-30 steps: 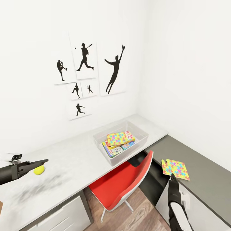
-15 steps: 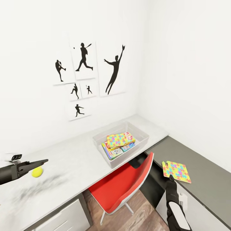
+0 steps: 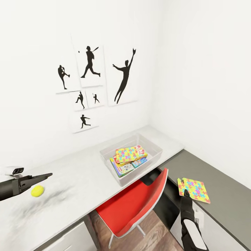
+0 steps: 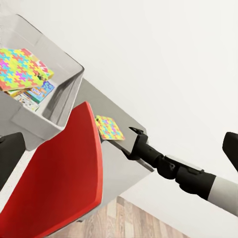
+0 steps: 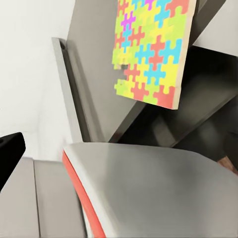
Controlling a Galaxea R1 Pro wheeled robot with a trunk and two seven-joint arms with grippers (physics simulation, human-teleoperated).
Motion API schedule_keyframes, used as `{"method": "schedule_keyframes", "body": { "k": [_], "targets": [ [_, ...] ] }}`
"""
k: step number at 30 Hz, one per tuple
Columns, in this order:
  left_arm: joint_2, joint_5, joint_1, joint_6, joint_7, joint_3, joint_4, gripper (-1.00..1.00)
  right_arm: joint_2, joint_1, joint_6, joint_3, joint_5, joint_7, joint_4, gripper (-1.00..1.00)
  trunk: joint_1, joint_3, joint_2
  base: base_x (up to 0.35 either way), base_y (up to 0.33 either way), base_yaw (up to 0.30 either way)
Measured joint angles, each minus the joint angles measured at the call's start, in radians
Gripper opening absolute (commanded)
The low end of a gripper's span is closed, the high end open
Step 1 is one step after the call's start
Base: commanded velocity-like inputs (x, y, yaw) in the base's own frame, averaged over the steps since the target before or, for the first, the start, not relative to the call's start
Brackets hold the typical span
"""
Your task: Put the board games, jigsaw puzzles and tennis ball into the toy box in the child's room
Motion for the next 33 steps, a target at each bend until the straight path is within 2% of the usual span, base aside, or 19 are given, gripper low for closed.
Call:
{"method": "schedule_keyframes", "body": {
  "k": [10,19,33],
  "targets": [
    [0.0,0.0,0.0,0.0,0.0,0.0,0.0,1.0,-0.003,-0.001,0.001,-0.002,-0.006,0.0,0.002,1.0,0.0,0.0,0.0,0.013,-0.036,0.0],
    [-0.001,0.0,0.0,0.001,0.0,-0.001,0.0,1.0,-0.012,-0.002,0.004,0.0,-0.035,0.001,0.003,1.0,0.0,0.0,0.0,0.001,-0.126,0.0],
    [0.0,0.0,0.0,0.001,0.0,-0.001,0.0,1.0,-0.013,-0.002,0.008,0.0,-0.038,0.0,0.004,1.0,0.0,0.0,0.0,0.0,-0.078,0.0]
  ]
}}
